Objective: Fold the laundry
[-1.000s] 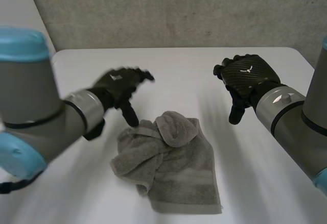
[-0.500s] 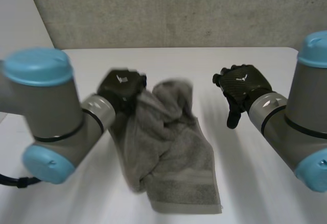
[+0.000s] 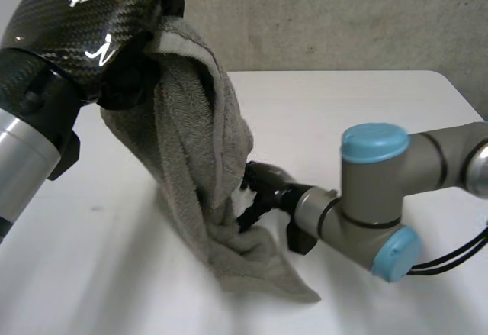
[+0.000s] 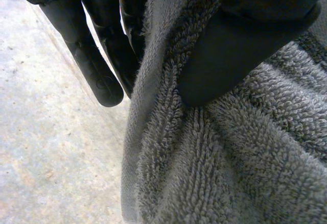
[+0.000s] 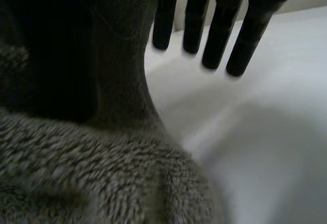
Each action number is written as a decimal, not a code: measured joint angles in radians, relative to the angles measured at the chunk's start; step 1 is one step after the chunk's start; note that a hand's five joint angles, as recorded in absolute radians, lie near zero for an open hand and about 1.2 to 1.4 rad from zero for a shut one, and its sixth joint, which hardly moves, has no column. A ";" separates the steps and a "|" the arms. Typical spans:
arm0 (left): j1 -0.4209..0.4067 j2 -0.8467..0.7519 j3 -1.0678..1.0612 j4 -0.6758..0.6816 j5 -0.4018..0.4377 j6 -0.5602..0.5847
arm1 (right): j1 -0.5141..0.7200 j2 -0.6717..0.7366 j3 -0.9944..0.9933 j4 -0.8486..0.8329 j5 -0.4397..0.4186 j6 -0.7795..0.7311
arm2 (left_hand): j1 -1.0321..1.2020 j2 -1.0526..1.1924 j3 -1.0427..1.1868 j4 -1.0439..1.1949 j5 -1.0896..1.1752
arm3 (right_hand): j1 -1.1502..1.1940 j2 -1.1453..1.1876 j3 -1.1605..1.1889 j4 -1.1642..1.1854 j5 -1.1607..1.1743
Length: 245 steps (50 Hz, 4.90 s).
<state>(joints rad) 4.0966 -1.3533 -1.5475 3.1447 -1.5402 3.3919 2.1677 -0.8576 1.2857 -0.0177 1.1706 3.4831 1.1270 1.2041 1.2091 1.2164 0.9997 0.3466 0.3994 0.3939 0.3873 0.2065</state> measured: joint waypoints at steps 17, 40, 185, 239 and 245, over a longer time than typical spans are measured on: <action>0.174 -0.044 -0.012 0.061 -0.007 -0.030 | -0.121 -0.261 -0.208 0.021 0.251 -0.067 | 0.000 0.000 0.001 0.001 0.000 | 0.637 0.778 0.784 0.800 0.774; 0.086 -0.047 0.073 0.063 -0.001 -0.146 | -0.053 -0.042 -0.118 0.175 0.056 -0.053 | -0.002 0.000 0.001 0.001 0.000 | -0.130 -0.166 -0.181 -0.151 -0.149; 0.154 -0.601 0.014 -0.208 0.005 -0.349 | 0.052 -0.504 0.294 -0.025 0.363 -0.938 | -0.304 -0.387 -0.390 -0.399 -0.355 | 0.630 0.779 0.790 0.806 0.778; 0.343 -0.530 0.120 0.596 0.014 0.018 | -0.007 -0.321 0.042 -0.567 0.502 -1.205 | 0.064 0.013 0.007 0.001 0.036 | 0.630 0.782 0.800 0.810 0.780; 0.342 -0.595 -0.116 0.615 0.103 0.029 | -0.007 -0.203 0.159 -0.461 0.476 -1.197 | 0.067 0.013 0.007 0.001 0.037 | 0.630 0.782 0.800 0.810 0.781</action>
<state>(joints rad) 4.4389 -1.9480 -1.6640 3.7595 -1.4377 3.4210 2.1609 -1.0608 1.4447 -0.4791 1.6466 2.2865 1.1937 1.2176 1.2162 1.2178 1.0363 0.9763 1.1810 1.1937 1.1976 0.9871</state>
